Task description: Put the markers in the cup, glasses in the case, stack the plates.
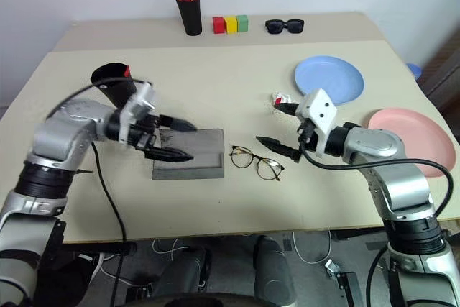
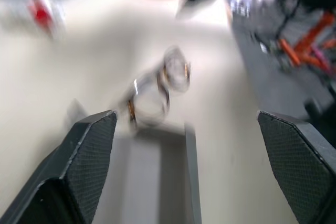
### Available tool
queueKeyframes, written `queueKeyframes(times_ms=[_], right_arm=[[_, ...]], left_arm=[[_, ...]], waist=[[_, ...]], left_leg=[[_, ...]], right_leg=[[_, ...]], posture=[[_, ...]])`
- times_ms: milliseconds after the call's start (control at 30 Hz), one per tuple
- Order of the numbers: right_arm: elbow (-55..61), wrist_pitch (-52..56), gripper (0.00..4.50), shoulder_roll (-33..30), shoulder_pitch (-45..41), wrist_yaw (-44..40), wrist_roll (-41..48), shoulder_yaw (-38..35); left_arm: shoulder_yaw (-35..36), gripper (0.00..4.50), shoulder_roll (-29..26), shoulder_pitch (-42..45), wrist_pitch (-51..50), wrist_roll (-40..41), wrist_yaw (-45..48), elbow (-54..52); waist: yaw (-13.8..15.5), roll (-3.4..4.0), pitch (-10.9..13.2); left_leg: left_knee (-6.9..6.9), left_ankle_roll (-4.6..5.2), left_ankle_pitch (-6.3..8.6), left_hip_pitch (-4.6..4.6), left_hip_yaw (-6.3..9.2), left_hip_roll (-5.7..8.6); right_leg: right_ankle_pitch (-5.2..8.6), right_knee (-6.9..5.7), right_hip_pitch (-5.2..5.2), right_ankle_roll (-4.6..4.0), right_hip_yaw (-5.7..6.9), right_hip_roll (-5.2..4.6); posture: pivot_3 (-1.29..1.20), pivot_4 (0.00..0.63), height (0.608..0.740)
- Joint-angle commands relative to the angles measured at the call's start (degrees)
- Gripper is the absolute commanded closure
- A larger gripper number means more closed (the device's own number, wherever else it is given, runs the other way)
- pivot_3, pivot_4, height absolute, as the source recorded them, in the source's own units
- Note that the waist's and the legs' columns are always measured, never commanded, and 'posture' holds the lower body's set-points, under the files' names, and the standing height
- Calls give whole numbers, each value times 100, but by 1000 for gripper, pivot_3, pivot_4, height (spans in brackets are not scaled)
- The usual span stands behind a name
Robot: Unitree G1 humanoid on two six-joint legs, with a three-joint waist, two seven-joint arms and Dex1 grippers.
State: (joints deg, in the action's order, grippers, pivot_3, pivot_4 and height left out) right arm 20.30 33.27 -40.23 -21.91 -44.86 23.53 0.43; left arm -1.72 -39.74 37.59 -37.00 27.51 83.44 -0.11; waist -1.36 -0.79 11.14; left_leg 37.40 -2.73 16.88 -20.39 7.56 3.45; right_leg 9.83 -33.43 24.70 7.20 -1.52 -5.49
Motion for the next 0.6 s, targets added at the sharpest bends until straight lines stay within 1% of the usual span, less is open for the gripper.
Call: queueKeyframes(times_ms=[33,133,200,267,333,433,500,533,600], right_arm=[[569,332,0,112,-74,396,-400,590],[730,1083,0,65,-172,607,-467,842],[786,1409,0,76,-258,702,-469,897],[790,1776,0,66,-420,715,-418,951],[806,2062,0,-54,-542,604,-389,1081],[902,2179,0,-417,-538,331,-508,1454],[896,2161,535,-601,-494,190,-526,1546],[853,2157,879,-637,-491,166,-526,1542],[784,2095,1876,-721,-492,118,-582,1575]], left_arm=[[666,108,-365,-469,31,466,14,-384],[1211,108,-609,-1228,694,353,-168,-706],[1432,108,-699,-1545,950,359,-240,-801],[1693,108,-840,-1936,1038,516,-115,-794],[1846,108,-942,-2178,1014,633,-125,-839],[1876,108,-958,-2260,1074,724,-211,-928],[1831,33,-940,-2285,1045,795,-280,-1028],[1816,33,-924,-2292,1012,835,-325,-1067],[1764,33,-934,-2300,957,888,-364,-1099]], waist=[[-23,4,-2],[19,4,-2],[58,2,-2],[83,2,-1],[74,1,-1],[94,0,-2],[67,0,-2],[59,0,-2],[52,0,-2]], left_leg=[[-8,0,0,2,-1,-1],[-13,-1,0,-9,-1,0],[-10,-1,0,-13,-3,0],[-4,-1,0,-18,-2,1],[-4,-1,0,-14,-3,1],[-4,-1,0,-12,0,0],[-4,-1,0,-12,-1,0],[-5,-1,0,-12,-1,0],[-7,-1,0,-11,-2,0]], right_leg=[[3,-1,5,-4,0,0],[6,-5,18,-11,0,-1],[5,0,18,-11,-1,-4],[4,-1,18,-13,0,-4],[5,0,15,-15,0,-4],[6,1,10,-15,4,-4],[6,4,9,-14,4,-4],[5,5,9,-13,4,-4],[5,4,10,-13,4,-4]], posture=[[0,150,740],[0,150,740],[0,150,740],[0,150,740],[0,150,740],[0,150,740],[0,150,740],[0,150,740],[0,150,740]])
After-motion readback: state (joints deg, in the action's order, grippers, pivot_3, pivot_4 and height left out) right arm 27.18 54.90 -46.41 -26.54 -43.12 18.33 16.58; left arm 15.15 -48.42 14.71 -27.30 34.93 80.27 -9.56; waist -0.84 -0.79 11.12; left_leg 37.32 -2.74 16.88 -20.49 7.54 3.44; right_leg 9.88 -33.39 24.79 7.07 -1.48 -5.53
